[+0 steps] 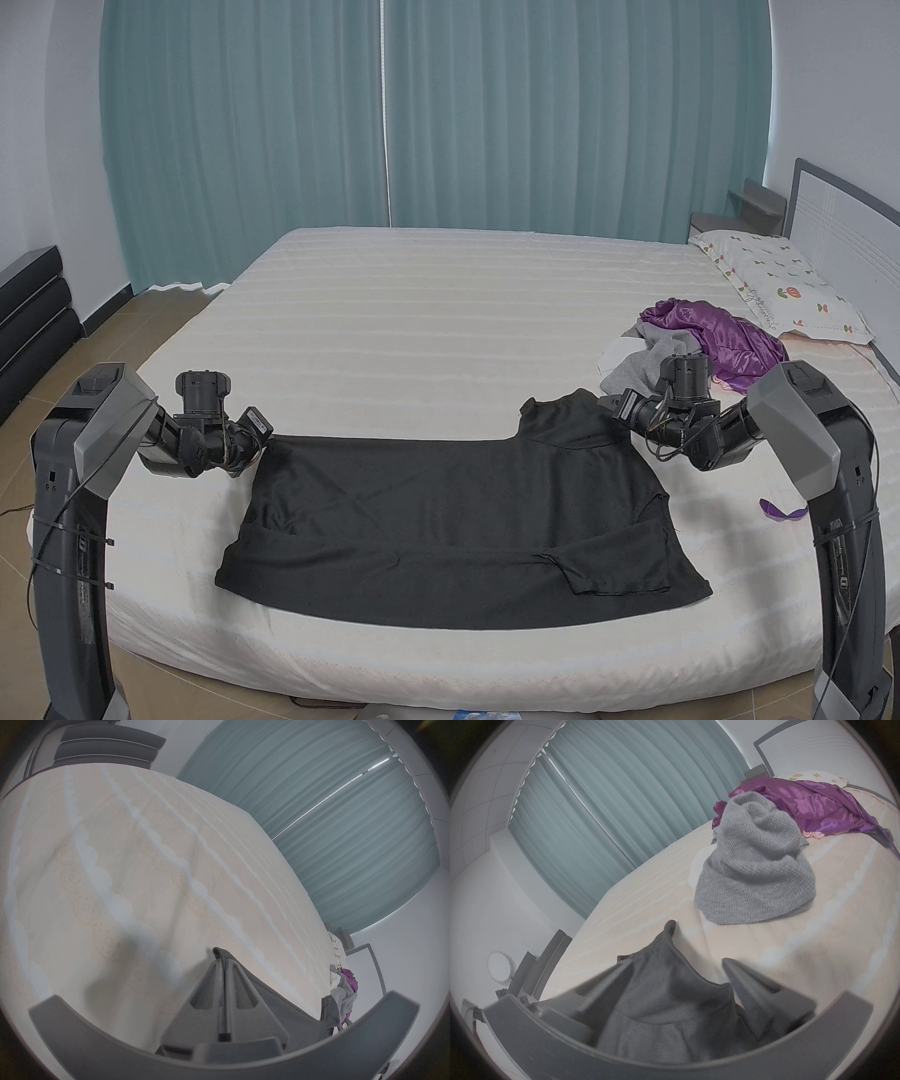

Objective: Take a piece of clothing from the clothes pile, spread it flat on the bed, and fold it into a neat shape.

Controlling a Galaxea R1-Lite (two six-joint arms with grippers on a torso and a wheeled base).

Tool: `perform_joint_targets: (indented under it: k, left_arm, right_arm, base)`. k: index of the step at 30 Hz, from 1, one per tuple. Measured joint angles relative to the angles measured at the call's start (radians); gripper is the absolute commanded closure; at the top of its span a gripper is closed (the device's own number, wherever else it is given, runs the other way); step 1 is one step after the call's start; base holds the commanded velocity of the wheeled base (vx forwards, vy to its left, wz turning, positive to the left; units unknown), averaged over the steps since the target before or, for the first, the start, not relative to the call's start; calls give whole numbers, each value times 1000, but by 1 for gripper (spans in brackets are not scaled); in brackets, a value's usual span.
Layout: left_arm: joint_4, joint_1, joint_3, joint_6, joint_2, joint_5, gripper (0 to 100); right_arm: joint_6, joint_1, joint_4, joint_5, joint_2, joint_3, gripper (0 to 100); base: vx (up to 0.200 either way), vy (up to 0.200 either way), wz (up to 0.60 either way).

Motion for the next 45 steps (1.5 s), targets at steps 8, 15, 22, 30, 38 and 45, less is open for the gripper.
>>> perform_joint_targets:
  k: [8, 15, 22, 30, 38, 45]
  left_arm:
    - [0, -1, 0, 0, 0, 0, 100]
    - [-4, -3, 7, 2, -12, 10, 100]
    - [-4, 0, 27, -5, -46, 14, 100]
    - [-6, 4, 37, -37, -80, 14, 100]
    - [-6, 12, 50, -40, -101, 13, 100]
    - [-7, 12, 78, -30, -107, 8, 100]
  right_arm:
    - [-10, -1, -15, -7, 28, -13, 100]
    - [8, -5, -19, -19, -2, -3, 100]
    - [47, -10, -29, -44, -36, 8, 100]
    - [50, -10, -155, -60, -57, 87, 100]
    - [75, -13, -182, -66, -80, 138, 100]
    - [81, -17, -182, -50, -111, 228, 100]
  base:
    - [0, 0, 0]
    - [0, 0, 0]
    - [0, 0, 0]
    - [0, 0, 0]
    - [0, 0, 0]
    - [0, 0, 0]
